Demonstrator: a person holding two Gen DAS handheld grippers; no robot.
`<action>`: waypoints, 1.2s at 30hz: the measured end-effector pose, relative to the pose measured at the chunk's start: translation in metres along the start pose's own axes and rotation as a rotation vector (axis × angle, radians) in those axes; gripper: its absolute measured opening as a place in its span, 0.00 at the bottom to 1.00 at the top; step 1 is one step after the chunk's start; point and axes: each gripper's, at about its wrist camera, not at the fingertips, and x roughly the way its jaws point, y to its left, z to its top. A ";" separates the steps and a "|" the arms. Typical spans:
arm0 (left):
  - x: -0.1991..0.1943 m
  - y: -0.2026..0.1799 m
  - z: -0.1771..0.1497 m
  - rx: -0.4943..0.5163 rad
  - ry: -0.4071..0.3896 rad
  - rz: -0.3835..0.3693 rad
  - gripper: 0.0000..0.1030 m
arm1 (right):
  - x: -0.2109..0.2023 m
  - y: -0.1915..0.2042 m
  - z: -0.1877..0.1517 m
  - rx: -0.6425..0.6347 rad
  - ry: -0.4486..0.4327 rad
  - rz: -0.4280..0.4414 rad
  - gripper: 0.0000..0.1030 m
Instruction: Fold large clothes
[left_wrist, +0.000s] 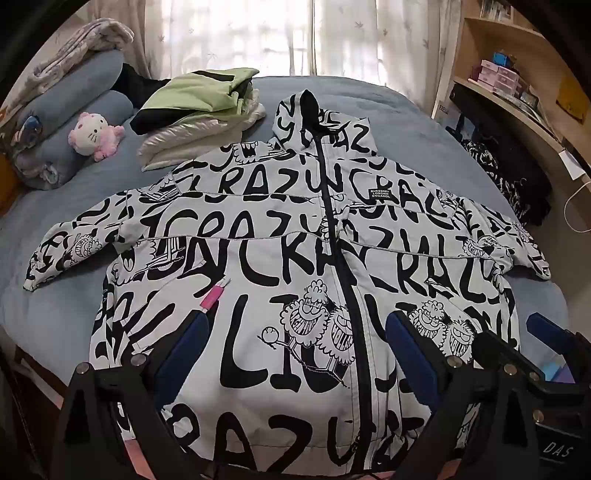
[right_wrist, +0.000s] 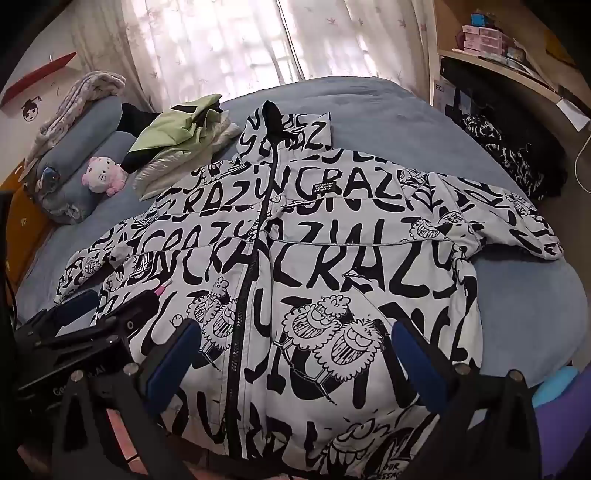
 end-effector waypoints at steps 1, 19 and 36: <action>0.000 0.000 0.000 0.001 0.003 0.001 0.93 | 0.000 0.000 0.000 0.003 0.003 0.002 1.00; 0.000 0.000 0.000 0.001 0.013 0.002 0.93 | 0.003 -0.002 -0.002 0.005 0.007 0.004 1.00; 0.003 0.003 -0.007 -0.001 0.018 0.004 0.93 | 0.007 0.001 -0.003 0.009 0.013 0.009 1.00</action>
